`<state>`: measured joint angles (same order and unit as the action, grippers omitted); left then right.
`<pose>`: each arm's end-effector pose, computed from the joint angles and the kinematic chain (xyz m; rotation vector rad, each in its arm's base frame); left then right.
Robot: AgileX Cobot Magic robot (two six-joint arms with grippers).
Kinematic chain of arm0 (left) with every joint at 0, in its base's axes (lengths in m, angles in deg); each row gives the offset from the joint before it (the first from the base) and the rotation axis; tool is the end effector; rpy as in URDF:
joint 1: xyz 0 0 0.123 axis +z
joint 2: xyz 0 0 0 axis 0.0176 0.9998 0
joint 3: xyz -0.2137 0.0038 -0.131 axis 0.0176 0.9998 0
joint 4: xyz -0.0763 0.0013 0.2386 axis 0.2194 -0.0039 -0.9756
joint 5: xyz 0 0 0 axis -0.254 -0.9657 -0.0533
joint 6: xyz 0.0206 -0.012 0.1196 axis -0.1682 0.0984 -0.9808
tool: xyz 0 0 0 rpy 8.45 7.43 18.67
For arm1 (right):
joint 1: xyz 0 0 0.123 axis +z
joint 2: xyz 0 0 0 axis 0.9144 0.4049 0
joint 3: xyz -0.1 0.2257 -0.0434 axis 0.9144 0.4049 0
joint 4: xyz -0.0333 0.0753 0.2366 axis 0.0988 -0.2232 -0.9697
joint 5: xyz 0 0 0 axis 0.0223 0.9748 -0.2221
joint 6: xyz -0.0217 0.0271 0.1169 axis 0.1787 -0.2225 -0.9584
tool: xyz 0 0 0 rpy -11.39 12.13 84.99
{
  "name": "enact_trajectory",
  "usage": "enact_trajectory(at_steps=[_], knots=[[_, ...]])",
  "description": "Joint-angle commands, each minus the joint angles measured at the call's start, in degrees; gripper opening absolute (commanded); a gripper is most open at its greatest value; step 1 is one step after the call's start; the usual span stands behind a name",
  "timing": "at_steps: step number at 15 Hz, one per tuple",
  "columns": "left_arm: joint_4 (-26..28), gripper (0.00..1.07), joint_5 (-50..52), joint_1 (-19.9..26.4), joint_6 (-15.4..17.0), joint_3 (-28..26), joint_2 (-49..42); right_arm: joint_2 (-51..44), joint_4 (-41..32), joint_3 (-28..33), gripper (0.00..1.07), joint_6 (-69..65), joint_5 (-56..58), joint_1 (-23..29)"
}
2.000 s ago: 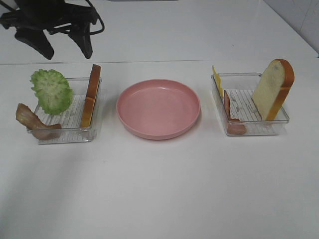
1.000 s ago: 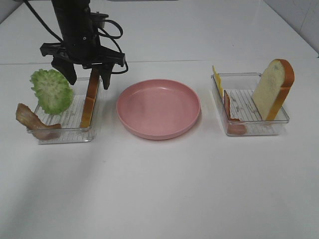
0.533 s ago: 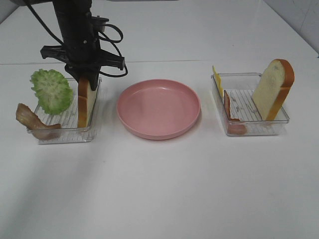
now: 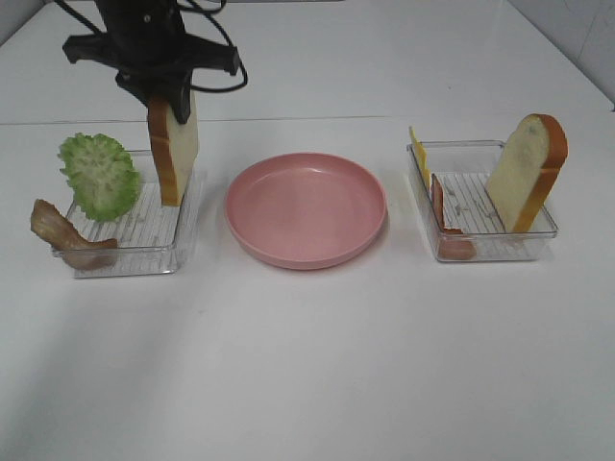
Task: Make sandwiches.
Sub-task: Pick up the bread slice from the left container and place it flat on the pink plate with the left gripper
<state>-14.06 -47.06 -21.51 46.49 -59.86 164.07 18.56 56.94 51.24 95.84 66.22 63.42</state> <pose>0.4229 -0.1753 0.2072 0.2125 2.8272 -0.1424 0.0542 0.0134 0.2644 -0.1306 2.0337 0.0448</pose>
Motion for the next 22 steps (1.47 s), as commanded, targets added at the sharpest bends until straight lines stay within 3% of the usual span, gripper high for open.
enact_trajectory(at_steps=[1, 3, 4, 6, 8, 16, 20, 22], knots=[[3.55, 0.00, -3.38, 0.17, -4.53, -0.34, -4.30, -0.97, 0.11, 0.06, 0.72, 0.63, -0.52, -0.34], [8.82, 0.00, -2.92, 1.78, -7.51, -0.57, -4.81, -0.97, 0.11, 0.06, 0.72, 0.63, -0.52, -0.34], [20.57, 0.00, -1.78, 5.84, -12.61, -0.52, -3.84, -0.97, 0.11, 0.06, 0.72, 0.63, -0.52, -0.34], [32.49, 0.00, -0.57, 8.77, -19.02, -0.52, -1.78, -0.97, 0.11, 0.06, 0.72, 0.63, -0.52, -0.34], [39.08, 0.00, 1.26, 9.17, -24.87, -0.52, 1.89, -0.97, 0.11, 0.06, 0.72, 0.63, -0.52, -0.34], [56.04, 0.00, 5.79, 8.71, -25.90, -0.52, 15.53, -0.97, 0.11, 0.06, 0.72, 0.63, -0.52, -0.34], [56.84, 0.01, 7.62, 6.70, -28.13, -0.52, 17.88, -0.97, 0.11, 0.06, 0.72, 0.63, -0.52, -0.34], [57.12, 0.09, 9.17, 5.90, -28.02, -0.52, 18.68, -0.97, 0.11, 0.06, 0.72, 0.63, -0.52, -0.34]])
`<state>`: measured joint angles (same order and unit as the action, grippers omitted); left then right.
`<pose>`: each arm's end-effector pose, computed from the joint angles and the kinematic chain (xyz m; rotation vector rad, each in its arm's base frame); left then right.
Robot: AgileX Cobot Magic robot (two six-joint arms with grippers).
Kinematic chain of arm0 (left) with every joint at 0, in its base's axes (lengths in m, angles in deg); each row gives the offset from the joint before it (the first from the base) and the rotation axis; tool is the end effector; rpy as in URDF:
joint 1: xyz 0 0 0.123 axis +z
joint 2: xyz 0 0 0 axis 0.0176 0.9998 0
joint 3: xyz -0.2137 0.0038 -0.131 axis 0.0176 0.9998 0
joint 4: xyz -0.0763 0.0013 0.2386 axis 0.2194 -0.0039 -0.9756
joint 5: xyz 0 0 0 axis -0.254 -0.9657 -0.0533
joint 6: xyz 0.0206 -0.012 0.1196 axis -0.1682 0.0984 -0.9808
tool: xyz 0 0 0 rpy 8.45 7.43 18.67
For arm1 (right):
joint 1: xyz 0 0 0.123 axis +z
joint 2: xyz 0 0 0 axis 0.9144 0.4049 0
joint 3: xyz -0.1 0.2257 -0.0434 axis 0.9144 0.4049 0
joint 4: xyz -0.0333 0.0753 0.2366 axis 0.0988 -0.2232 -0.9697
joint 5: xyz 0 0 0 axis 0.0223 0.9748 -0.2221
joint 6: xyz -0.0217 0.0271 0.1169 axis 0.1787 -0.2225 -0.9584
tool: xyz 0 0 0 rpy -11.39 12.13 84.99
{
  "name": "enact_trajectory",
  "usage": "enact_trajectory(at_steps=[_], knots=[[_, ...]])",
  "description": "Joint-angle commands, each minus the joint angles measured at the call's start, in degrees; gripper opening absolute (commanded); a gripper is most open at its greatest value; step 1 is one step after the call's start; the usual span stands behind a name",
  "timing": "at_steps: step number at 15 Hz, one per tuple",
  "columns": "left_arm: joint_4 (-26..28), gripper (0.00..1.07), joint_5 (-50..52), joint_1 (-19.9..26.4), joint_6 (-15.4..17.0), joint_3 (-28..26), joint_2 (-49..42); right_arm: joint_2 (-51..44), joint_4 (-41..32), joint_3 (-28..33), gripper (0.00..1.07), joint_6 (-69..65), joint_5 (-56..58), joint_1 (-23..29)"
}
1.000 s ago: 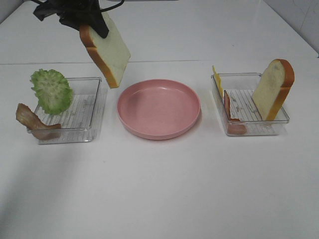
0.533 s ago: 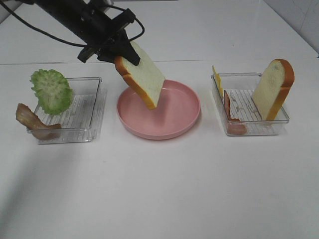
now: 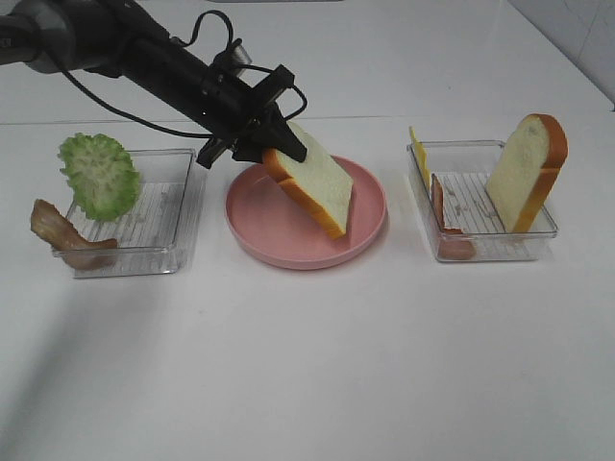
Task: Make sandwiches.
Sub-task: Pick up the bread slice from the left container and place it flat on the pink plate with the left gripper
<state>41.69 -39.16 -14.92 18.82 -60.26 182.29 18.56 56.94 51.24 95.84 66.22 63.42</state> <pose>0.4513 -0.2216 0.1074 0.1375 2.7306 -1.3038 0.0542 0.0134 0.2644 -0.1306 2.0337 0.0448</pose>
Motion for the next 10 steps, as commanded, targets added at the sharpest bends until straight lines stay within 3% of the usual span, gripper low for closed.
enact_trajectory(at_steps=[1, 2, 8, 10], knots=[[1.38, 0.14, 1.72, -1.03, -0.29, -0.11, 0.63, -0.97, 0.11, 0.06, 0.72, 0.63, -0.52, -0.34], [1.32, 0.26, 3.04, -1.60, -0.57, -0.11, 0.63, -0.97, 0.11, 0.06, 0.72, 0.63, -0.52, -0.34], [-0.11, 0.48, 4.87, -3.90, -2.01, -0.11, 0.57, -0.92, 0.11, 0.06, 0.72, 0.63, -0.46, -0.34], [-4.18, 0.55, 4.87, -4.35, -2.01, -0.11, 0.06, -0.92, 0.11, 0.06, 0.72, 0.63, -0.46, -0.34]])
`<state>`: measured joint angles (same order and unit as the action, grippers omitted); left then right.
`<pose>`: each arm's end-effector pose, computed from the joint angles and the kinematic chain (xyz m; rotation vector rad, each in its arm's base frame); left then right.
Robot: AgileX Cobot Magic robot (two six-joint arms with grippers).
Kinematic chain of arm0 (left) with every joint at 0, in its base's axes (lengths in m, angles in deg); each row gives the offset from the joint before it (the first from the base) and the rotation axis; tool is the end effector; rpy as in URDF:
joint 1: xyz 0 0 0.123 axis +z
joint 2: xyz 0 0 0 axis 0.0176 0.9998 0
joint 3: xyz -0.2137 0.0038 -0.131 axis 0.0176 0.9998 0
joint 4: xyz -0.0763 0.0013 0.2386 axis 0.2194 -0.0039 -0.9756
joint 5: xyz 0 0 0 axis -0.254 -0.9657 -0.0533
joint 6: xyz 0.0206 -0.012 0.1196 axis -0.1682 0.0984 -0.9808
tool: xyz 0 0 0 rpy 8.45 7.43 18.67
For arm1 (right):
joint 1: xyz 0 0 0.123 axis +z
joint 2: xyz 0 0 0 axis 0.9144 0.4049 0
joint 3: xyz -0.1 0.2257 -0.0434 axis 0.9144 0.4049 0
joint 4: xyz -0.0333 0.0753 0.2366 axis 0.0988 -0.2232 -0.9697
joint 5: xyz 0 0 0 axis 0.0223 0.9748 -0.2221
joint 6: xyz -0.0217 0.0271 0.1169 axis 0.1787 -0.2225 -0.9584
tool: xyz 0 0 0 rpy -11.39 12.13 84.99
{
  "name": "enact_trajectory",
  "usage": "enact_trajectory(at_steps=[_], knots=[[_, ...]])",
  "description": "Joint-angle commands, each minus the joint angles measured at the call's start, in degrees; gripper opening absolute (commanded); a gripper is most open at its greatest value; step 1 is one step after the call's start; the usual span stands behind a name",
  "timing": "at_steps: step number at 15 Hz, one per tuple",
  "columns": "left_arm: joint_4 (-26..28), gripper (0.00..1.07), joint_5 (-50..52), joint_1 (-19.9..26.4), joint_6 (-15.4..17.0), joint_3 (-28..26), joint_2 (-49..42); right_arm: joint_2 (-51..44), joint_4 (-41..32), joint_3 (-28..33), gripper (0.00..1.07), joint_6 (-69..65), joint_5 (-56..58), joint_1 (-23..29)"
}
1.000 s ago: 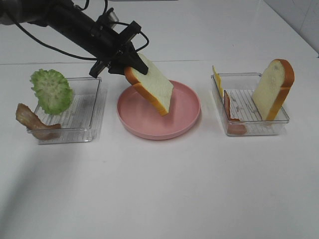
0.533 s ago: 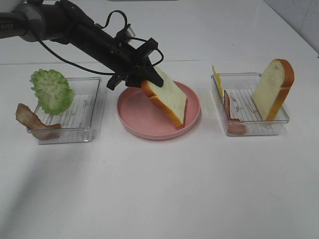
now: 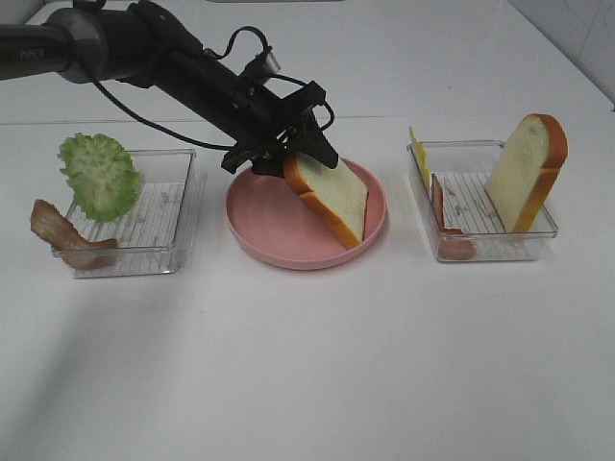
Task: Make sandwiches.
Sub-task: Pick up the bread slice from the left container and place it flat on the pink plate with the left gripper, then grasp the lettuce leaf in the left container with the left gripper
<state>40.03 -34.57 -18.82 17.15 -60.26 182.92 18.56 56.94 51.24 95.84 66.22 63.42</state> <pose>0.4446 -0.2491 0.0993 0.2308 2.7061 -1.2309 0.0542 0.0134 0.2644 -0.1306 2.0337 0.0448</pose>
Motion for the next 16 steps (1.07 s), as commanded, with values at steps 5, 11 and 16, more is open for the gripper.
enact_trajectory(at_steps=[5, 11, 16], knots=[[-17.93, 0.68, 0.34, -2.58, 0.74, -0.69, -3.44, -0.92, 0.11, 0.06, 0.72, 0.63, -0.46, -0.34], [-46.98, 0.75, -3.21, -7.73, 21.72, -6.30, -6.42, -0.92, 0.11, 0.06, 0.72, 0.63, -0.46, -0.34], [-46.98, 0.78, -12.66, -5.73, 24.52, -15.07, -7.51, -0.92, 0.11, 0.06, 0.72, 0.63, -0.46, -0.34]])
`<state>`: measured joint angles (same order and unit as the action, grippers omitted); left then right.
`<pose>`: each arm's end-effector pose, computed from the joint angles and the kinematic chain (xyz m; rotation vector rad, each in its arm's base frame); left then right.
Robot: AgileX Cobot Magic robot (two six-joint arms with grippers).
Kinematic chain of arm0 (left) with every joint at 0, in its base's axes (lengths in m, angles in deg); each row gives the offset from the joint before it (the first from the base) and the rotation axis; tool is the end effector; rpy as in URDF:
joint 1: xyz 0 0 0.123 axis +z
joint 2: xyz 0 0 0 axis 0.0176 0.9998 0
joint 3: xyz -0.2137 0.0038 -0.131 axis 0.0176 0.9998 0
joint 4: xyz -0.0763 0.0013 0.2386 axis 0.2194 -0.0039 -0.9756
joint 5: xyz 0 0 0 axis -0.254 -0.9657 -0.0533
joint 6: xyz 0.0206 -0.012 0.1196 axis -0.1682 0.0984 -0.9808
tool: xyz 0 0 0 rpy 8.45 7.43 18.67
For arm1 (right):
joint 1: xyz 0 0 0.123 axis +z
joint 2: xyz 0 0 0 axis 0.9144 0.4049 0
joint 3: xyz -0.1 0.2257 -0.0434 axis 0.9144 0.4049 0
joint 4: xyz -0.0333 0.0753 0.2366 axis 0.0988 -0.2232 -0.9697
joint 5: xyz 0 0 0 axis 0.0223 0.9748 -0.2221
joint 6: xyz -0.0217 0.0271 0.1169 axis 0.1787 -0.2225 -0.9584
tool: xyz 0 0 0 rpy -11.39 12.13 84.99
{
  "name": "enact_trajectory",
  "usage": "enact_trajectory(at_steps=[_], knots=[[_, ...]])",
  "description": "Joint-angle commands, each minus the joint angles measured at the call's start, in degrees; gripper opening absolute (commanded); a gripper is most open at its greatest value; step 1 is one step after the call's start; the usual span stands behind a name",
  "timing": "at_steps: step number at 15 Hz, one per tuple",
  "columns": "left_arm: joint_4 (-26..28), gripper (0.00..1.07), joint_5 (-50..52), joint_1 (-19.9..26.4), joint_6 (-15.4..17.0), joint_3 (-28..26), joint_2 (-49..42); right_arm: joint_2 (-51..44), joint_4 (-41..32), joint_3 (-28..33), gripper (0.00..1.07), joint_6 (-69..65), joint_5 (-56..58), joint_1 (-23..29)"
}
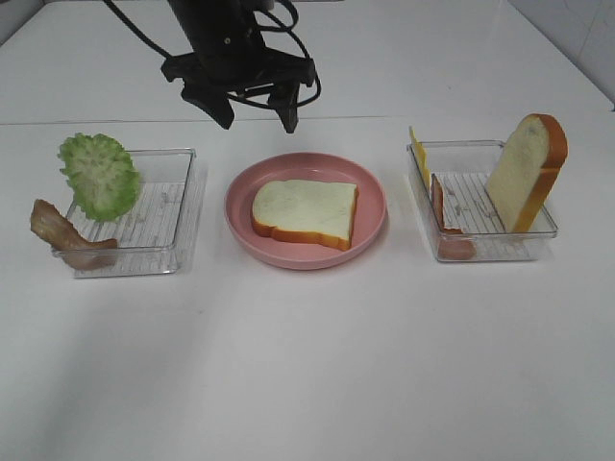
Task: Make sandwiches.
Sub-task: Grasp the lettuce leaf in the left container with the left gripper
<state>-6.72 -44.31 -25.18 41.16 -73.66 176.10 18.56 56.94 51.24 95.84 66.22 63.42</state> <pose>0.4432 -0.2340 0.1798 0.3904 2.7531 -0.3377 0.0542 0.0134 0.2644 -0.1306 2.0337 0.0448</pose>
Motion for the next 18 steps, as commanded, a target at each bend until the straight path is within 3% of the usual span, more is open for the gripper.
enact_trajectory(at_steps=[1, 4, 12, 18], knots=[[-0.40, 0.78, -6.42, 2.69, 0.52, -4.58, -0.69, -0.92, 0.11, 0.06, 0.72, 0.63, -0.46, -0.34], [-0.17, 0.78, -6.36, 7.10, 2.23, -5.56, -1.03, -0.92, 0.11, 0.06, 0.72, 0.63, -0.46, -0.34], [-0.40, 0.78, -6.36, 17.70, 1.72, -5.27, -1.89, -0.92, 0.11, 0.06, 0.72, 0.63, -0.46, -0.34], [-3.55, 0.78, -6.36, 21.77, -0.86, 6.65, -6.07, -0.92, 0.11, 0.06, 0.72, 0.63, -0.46, -0.34]])
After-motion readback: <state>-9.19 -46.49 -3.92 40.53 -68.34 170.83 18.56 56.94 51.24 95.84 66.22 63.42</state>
